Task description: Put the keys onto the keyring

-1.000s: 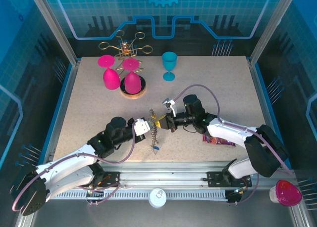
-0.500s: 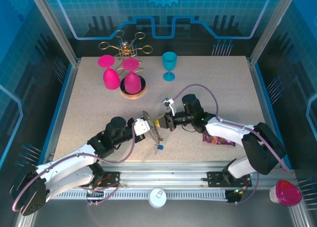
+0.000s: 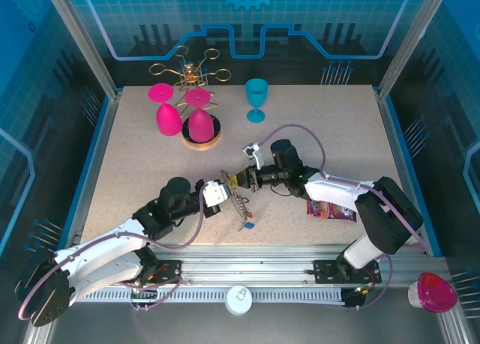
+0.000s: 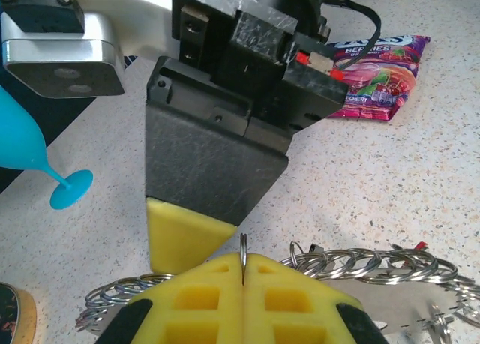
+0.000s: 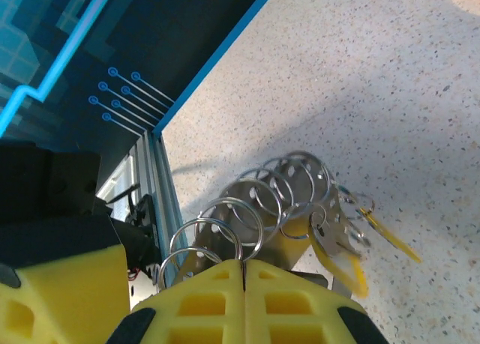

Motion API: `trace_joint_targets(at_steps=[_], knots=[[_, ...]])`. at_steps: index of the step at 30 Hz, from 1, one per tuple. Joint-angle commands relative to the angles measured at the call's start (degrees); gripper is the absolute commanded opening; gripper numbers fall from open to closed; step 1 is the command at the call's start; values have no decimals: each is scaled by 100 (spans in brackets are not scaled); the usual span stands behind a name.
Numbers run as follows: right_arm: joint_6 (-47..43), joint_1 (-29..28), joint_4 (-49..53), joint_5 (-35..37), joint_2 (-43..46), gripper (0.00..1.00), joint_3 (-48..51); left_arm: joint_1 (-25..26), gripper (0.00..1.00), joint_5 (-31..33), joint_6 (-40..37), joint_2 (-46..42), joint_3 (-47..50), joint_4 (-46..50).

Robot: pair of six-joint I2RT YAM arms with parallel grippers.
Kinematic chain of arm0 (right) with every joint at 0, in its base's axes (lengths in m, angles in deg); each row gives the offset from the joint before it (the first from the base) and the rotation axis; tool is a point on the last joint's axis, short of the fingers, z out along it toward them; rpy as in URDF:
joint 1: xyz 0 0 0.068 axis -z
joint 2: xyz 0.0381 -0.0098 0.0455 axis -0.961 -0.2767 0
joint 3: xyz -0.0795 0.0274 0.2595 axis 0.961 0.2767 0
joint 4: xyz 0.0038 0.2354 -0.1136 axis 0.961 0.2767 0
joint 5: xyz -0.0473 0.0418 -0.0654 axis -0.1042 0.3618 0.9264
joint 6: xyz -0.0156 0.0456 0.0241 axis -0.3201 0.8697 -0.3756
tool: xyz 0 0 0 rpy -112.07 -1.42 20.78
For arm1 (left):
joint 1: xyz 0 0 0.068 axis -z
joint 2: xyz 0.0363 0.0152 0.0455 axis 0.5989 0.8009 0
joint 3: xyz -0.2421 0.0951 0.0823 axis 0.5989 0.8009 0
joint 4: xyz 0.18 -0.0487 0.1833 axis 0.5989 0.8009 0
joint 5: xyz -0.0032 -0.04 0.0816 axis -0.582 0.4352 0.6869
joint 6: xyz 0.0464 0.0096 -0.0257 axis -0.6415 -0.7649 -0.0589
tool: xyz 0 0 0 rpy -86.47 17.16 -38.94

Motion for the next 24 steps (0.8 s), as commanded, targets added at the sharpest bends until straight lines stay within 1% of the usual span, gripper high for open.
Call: trace_joint_targets(at_steps=[1,3,6,8,14,19,24], knots=[[204,72,-425,-156,47,0,70,12,0,30,-43,-110,69,-355],[143,174,-398,-211,233,0,230,11,0,137,-28,-119,98,-399],[-203,263,-127,-392,576,0,455,16,0,119,48,-114,114,-462],[-300,274,-188,-590,746,0,659,14,0,113,99,-114,147,-555],[254,259,-1330,-1285,775,0,1059,11,0,89,497,-97,255,-944],[595,294,-1904,-1374,707,0,1168,18,0,49,905,-69,363,-1252],[730,305,-2090,-1346,664,0,1151,10,0,-35,1143,-79,450,-1470]])
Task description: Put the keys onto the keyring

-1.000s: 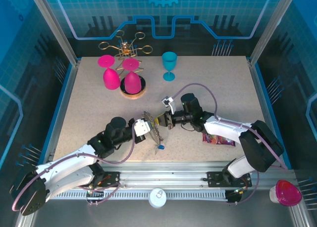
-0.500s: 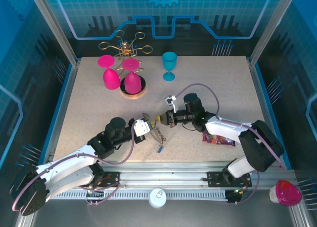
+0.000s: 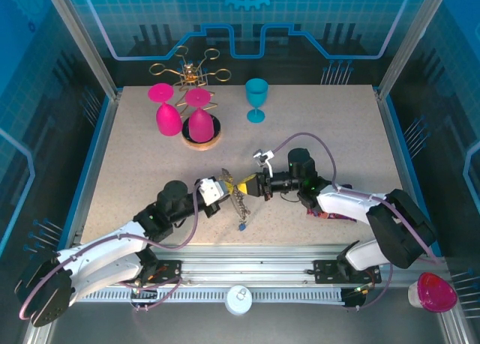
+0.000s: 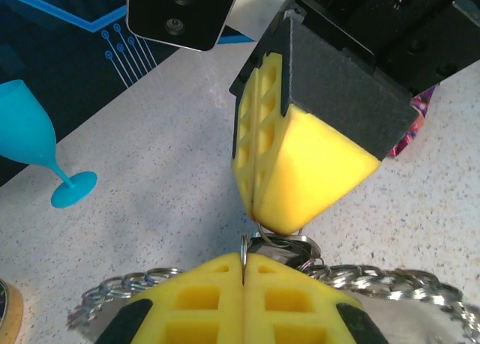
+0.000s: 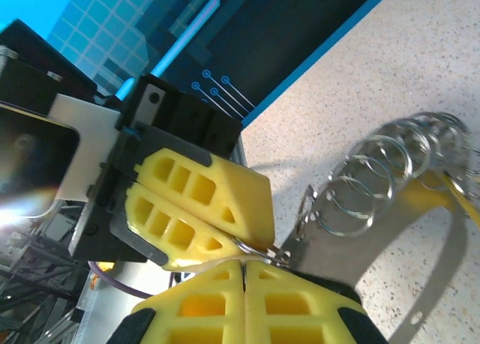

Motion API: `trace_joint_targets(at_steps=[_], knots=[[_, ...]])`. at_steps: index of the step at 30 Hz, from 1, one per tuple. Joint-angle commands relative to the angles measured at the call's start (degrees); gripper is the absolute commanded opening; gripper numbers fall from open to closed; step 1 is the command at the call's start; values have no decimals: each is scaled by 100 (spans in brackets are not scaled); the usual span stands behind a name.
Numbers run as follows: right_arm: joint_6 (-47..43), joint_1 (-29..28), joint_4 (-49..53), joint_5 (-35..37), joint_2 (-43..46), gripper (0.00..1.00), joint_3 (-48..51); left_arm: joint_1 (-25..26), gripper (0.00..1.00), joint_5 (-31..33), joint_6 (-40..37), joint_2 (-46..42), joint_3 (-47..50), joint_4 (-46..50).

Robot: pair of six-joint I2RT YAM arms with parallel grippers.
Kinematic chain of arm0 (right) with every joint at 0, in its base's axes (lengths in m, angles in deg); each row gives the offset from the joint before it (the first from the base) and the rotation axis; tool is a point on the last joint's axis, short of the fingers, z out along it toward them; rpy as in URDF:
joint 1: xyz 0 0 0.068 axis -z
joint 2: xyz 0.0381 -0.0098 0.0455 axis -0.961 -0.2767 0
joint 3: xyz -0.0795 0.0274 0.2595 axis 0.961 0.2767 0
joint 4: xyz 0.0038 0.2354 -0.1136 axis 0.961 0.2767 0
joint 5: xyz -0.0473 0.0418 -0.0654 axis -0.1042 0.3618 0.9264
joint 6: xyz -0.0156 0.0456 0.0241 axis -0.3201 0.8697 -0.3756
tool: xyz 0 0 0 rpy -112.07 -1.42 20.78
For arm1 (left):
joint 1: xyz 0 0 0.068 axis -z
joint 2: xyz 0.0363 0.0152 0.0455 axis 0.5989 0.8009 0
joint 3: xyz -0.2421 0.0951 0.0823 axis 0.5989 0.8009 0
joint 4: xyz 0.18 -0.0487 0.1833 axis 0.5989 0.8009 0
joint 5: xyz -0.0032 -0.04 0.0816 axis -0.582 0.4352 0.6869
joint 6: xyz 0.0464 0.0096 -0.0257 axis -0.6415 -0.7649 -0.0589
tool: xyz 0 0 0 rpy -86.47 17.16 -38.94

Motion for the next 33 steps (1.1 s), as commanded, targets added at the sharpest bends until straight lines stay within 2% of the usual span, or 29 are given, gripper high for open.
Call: trace_joint_targets(at_steps=[1,11,19,29,33], knots=[[178,76,-432,-125,-87,0,43,16,0,-146,300,-61,85,-560],[123,137,-75,238,-87,0,18,-4,0,-222,700,-76,227,-966],[182,123,-111,169,-192,0,-89,-8,0,-216,911,34,292,-1311],[509,278,-708,237,-50,0,151,-13,0,-181,1008,184,301,-1501],[773,313,-1135,-3,-49,0,260,-15,0,-135,1119,246,351,-1678]])
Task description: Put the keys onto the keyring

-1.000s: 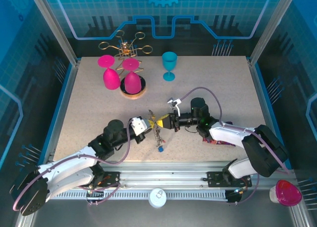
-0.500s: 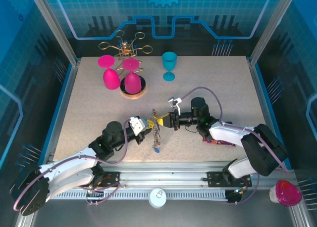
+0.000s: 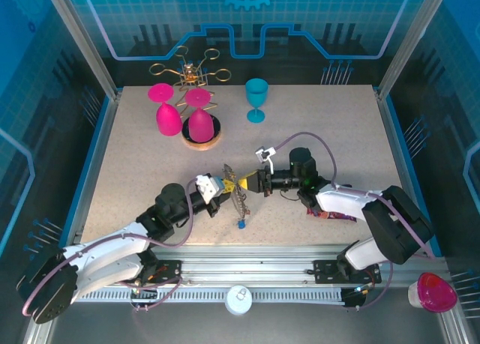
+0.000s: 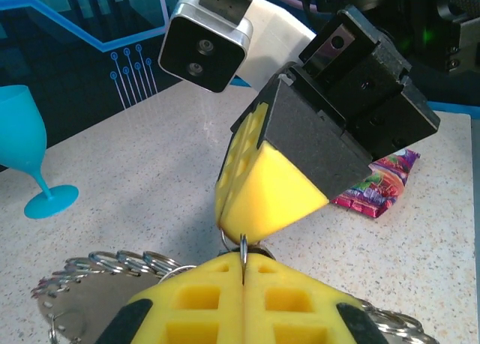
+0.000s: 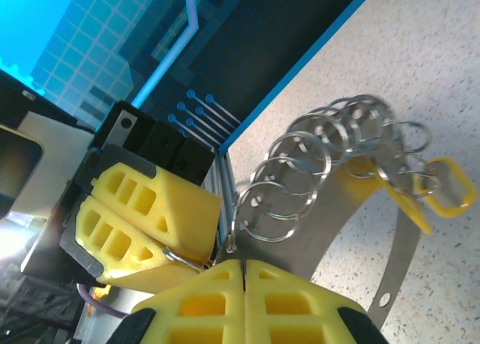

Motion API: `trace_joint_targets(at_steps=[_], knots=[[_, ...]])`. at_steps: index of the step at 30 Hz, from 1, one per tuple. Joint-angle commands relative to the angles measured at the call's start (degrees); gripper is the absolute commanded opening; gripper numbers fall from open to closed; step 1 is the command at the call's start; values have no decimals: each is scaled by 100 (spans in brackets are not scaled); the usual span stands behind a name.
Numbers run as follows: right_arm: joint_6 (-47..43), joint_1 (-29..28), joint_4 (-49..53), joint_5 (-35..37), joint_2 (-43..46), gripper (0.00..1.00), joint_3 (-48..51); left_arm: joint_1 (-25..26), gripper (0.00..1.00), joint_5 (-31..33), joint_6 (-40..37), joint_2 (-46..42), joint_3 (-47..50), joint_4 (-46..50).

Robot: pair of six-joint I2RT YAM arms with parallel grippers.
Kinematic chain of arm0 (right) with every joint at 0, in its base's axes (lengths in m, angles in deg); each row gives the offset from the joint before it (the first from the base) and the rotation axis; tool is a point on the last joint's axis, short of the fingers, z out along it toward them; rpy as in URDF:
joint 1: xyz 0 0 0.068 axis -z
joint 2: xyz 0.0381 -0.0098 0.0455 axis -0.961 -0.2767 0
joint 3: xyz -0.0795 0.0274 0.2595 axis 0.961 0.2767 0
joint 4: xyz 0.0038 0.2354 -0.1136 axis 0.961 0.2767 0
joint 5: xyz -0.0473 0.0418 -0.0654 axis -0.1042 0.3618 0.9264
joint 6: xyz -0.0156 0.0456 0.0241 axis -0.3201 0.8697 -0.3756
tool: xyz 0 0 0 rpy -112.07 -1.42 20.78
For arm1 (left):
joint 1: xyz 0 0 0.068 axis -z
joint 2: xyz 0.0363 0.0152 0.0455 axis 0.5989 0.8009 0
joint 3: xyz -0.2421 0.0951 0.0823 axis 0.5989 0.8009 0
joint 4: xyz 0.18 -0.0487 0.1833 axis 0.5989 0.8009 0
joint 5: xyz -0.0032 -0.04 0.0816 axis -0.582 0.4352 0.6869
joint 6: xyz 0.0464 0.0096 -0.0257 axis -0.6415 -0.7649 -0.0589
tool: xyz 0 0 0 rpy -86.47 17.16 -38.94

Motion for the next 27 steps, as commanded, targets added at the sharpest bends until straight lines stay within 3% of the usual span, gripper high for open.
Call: trace_joint_targets(at_steps=[1,8,27], knots=[[283,60,-630,-248,78,0,104,-12,0,-32,172,16,92,-518],[589,9,-1128,-523,-82,0,67,-9,0,-23,173,23,84,-499],[361,-84,-659,-352,-274,0,-128,-17,0,-82,279,96,110,-733]])
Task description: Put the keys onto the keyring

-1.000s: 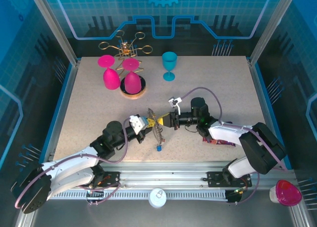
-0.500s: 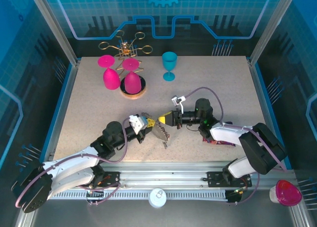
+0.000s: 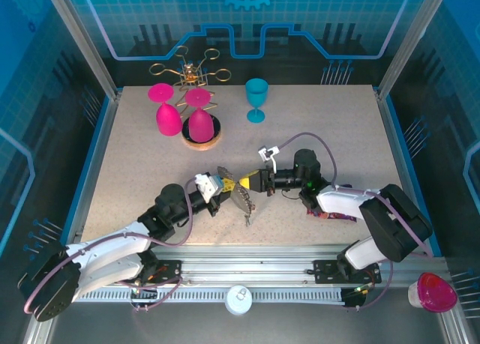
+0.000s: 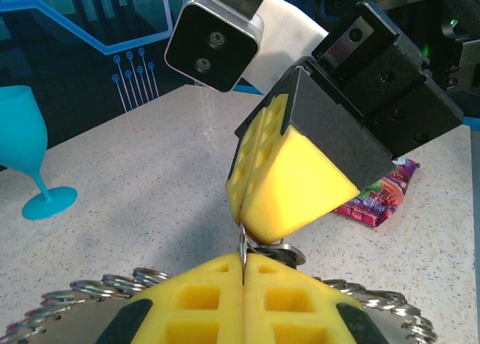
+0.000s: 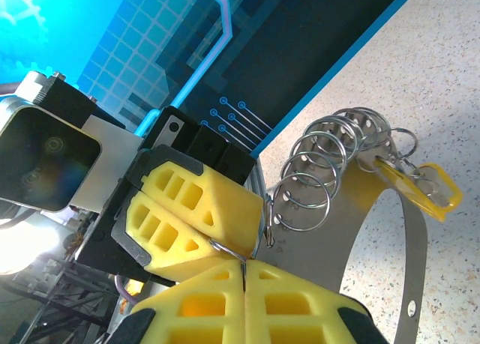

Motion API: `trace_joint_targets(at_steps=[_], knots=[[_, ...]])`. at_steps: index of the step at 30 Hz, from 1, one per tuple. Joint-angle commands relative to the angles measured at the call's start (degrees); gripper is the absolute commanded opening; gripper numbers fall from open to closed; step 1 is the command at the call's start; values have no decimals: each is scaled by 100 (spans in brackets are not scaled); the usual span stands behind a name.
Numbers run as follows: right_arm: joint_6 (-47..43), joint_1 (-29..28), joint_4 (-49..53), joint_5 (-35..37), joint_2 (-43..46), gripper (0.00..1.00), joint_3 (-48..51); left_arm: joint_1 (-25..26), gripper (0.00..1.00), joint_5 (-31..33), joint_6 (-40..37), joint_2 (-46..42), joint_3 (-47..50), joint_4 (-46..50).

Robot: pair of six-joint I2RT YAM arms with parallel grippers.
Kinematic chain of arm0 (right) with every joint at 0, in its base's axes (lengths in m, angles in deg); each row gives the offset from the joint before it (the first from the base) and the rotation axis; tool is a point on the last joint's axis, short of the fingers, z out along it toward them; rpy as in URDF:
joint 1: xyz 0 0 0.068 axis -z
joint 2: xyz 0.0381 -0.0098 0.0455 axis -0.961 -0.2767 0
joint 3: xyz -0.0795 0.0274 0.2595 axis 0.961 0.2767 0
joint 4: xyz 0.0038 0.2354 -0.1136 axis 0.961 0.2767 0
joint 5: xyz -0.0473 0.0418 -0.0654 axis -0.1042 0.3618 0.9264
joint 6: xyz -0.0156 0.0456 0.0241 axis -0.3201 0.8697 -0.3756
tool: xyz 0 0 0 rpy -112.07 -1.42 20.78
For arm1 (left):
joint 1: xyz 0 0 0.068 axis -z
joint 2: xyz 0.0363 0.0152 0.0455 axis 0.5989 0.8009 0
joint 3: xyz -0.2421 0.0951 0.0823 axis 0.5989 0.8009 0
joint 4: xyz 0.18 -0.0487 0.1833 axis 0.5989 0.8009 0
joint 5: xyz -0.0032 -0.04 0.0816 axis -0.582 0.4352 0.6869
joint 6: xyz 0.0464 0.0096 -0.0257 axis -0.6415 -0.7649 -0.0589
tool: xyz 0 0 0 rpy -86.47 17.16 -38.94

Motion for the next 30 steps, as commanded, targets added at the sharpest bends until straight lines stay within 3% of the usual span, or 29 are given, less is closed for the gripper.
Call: trace_joint_targets(at_steps=[1,10,16,25,30], knots=[[-152,-64,110,108,-105,0,-187,-10,0,-110,130,-10,46,-481],[57,-156,890,828,-592,0,-571,-19,0,-194,155,171,106,-991],[488,-165,1664,797,-1195,0,-941,-106,0,-153,-9,517,208,-1518],[649,-84,1786,774,-992,0,-918,-237,0,-268,-63,748,283,-1826],[261,45,1737,766,-427,0,-643,-243,0,-285,-46,706,301,-1768]])
